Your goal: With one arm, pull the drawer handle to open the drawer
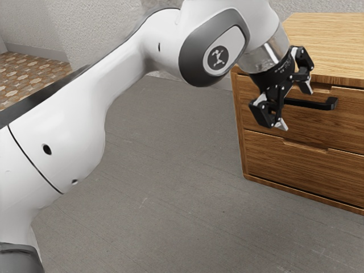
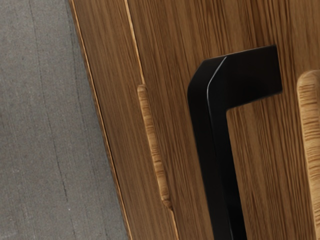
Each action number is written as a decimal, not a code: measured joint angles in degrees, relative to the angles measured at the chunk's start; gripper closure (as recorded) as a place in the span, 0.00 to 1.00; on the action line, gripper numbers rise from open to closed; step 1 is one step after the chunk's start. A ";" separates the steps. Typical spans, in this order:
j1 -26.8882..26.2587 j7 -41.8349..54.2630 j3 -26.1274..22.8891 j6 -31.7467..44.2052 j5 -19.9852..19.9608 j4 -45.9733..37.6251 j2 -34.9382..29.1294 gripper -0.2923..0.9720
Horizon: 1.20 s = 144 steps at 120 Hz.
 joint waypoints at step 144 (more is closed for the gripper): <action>-0.69 -2.59 -0.07 -3.42 -0.17 -3.99 -4.25 0.84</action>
